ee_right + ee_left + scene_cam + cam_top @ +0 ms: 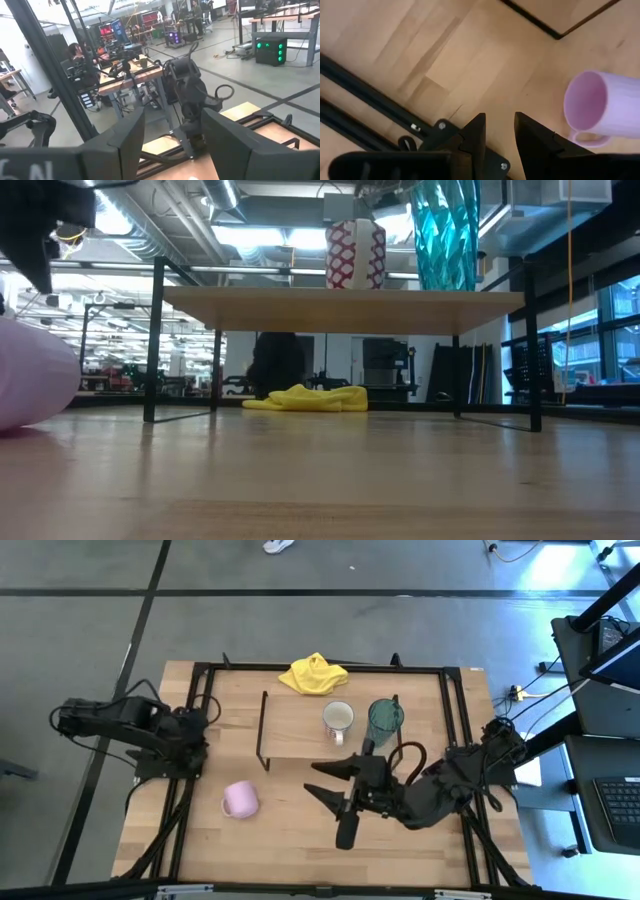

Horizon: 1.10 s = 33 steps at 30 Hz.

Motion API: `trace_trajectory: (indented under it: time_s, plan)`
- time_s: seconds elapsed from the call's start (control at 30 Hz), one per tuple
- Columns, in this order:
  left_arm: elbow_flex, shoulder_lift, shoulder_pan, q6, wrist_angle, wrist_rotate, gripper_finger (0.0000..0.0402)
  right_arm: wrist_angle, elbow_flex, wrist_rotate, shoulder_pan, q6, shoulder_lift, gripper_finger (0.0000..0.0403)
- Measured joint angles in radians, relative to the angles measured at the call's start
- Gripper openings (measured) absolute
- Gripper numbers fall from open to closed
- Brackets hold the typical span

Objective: Stack small to large cups/mugs on shelf
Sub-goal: Put the pink mug on the shelf

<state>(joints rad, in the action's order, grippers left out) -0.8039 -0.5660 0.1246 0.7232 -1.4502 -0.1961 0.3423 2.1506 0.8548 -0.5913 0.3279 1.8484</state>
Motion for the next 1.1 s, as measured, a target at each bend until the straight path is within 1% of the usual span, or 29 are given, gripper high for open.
trace_trajectory:
  time_s: [0.17, 0.3, 0.47, 0.6, 0.7, 0.8, 0.9, 1.0, 1.1]
  plan:
    - [0.037, -0.001, 0.0, 0.028, 0.0, -0.001, 0.0096, 0.0, 0.0, 0.008, -0.001, 0.009, 0.0, 0.0197]
    - [0.044, -0.001, 0.0, 0.042, 0.014, -0.018, 0.0096, -0.001, 0.0, 0.009, -0.001, 0.008, 0.0, 0.0197]
    - [0.044, -0.001, 0.0, 0.134, 0.033, -0.023, 0.0096, 0.011, 0.0, 0.009, -0.001, 0.008, 0.0, 0.0197]
    - [0.044, -0.001, 0.0, 0.081, 0.051, -0.016, 0.0096, 0.041, 0.0, 0.009, -0.001, 0.01, 0.0, 0.0197]
    - [0.045, -0.001, 0.0, 0.074, 0.095, 0.008, 0.0096, 0.052, 0.0, 0.009, -0.001, 0.012, 0.0, 0.0197]
    - [0.045, -0.002, 0.0, 0.071, 0.136, 0.002, 0.0097, 0.053, 0.0, 0.009, -0.001, 0.008, 0.0, 0.0197]
    - [0.045, -0.003, 0.0, 0.068, 0.152, -0.007, 0.0106, 0.054, 0.0, 0.009, -0.001, 0.008, 0.0, 0.0197]
    - [0.045, -0.003, 0.0, 0.076, 0.151, -0.01, 0.0123, 0.068, 0.0, 0.009, -0.002, 0.01, 0.0, 0.0197]
    - [0.045, -0.003, 0.0, 0.109, 0.15, 0.032, 0.0143, 0.104, 0.0, 0.008, -0.003, 0.034, 0.0, 0.0197]
